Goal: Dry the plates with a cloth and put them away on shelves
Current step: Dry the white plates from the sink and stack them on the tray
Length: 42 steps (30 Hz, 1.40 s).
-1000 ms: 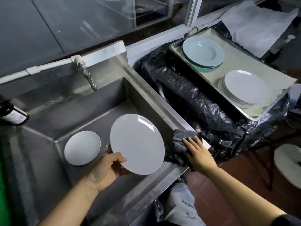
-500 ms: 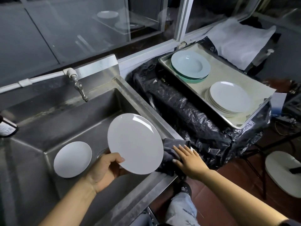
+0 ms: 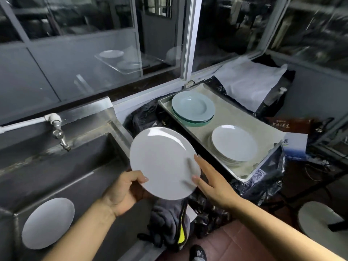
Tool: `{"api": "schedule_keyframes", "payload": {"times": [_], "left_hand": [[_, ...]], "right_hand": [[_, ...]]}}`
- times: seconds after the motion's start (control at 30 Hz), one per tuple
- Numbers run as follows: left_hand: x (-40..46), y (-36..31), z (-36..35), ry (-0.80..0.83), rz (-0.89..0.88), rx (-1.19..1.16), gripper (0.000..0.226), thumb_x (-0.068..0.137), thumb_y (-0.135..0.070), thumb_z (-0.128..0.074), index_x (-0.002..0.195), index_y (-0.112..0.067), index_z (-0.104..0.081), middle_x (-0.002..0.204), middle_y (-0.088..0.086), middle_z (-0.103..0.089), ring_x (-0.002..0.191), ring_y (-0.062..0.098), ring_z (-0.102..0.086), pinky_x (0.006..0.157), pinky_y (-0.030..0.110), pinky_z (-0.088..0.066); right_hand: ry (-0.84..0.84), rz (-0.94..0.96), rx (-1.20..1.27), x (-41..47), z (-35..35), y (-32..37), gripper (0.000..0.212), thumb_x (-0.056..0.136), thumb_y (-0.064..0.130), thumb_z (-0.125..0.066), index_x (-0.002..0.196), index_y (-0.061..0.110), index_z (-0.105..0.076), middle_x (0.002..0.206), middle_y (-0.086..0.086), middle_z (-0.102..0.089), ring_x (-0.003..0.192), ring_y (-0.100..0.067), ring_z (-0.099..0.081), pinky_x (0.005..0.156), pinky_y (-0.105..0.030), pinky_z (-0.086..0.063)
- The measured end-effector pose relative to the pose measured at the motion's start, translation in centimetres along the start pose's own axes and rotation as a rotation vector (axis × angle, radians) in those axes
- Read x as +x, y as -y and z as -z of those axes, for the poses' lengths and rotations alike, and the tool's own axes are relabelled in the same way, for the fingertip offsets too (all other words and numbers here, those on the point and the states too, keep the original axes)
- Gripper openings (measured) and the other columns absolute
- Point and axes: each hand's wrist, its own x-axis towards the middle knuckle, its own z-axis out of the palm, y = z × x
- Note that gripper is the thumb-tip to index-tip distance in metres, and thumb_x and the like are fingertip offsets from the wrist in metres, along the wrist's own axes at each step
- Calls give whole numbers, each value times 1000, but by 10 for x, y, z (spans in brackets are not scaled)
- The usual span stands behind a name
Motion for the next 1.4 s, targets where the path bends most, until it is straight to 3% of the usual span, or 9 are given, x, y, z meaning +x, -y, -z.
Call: {"api": "schedule_keyframes", "payload": {"times": [0.27, 0.4, 0.6, 0.7, 0.83, 0.9, 1.0, 1.13, 1.4], "left_hand": [[78, 2, -102, -45, 35, 146, 37, 80, -16, -69, 116, -9, -62, 113, 16, -71, 102, 34, -67, 70, 47, -60], [130, 16, -139, -109, -6, 315, 25, 93, -31, -59, 115, -18, -62, 106, 6, -74, 102, 25, -69, 71, 38, -58], [218, 54, -151, -250, -37, 651, 48, 79, -35, -70, 124, -26, -56, 118, -1, -69, 106, 19, -65, 89, 44, -56], [255, 73, -148, -288, 14, 841, 65, 66, -51, -66, 125, -27, -53, 116, -7, -66, 106, 15, -63, 82, 37, -58], [283, 86, -165, -320, 83, 1079, 53, 86, -43, -62, 129, -19, -41, 120, -4, -55, 100, 18, -59, 51, 24, -53], [296, 91, -171, -346, 106, 1184, 54, 90, -43, -60, 132, -16, -39, 122, 0, -55, 103, 21, -58, 63, 31, -57], [312, 95, -178, -382, 127, 1338, 63, 90, -50, -58, 133, -8, -38, 125, 5, -57, 110, 26, -57, 89, 38, -52], [325, 100, -184, -430, 192, 1549, 67, 91, -59, -49, 127, -4, -37, 119, 10, -60, 105, 30, -60, 78, 37, -52], [333, 103, -181, -464, 241, 1786, 70, 90, -67, -40, 123, -5, -39, 115, 8, -63, 103, 29, -63, 73, 36, -51]], "right_hand": [[-113, -136, 384, -6, 83, -56, 97, 71, 53, -80, 148, 49, -22, 152, 27, -25, 139, 5, -27, 114, -27, -29], [-172, -189, 424, -2, 112, -100, 95, 62, 68, -77, 141, 58, -25, 152, 28, -27, 141, 2, -28, 118, -37, -28], [-176, -276, 542, 11, 137, -163, 90, 67, 47, -78, 141, 58, -28, 151, 27, -30, 142, -2, -28, 118, -43, -29], [-171, -324, 522, 19, 144, -188, 89, 70, 40, -74, 145, 52, -27, 153, 22, -29, 142, -4, -28, 119, -44, -27], [-185, -341, 430, 30, 153, -212, 82, 74, 28, -65, 140, 53, -23, 157, 13, -21, 147, -12, -18, 119, -45, -22], [-184, -328, 390, 38, 157, -224, 82, 81, 20, -65, 139, 55, -20, 156, 16, -15, 149, -8, -7, 119, -49, -21], [-152, -329, 336, 49, 162, -239, 83, 89, 5, -61, 144, 49, -17, 160, 11, -10, 146, 0, 6, 119, -33, -6], [-126, -341, 282, 64, 169, -251, 82, 87, 0, -57, 152, 35, -20, 163, 1, 1, 132, 22, -5, 97, -2, -24], [-90, -351, 219, 75, 162, -263, 81, 87, -3, -53, 153, 30, -19, 163, -5, 6, 150, -16, 3, 80, 13, -15]]}}
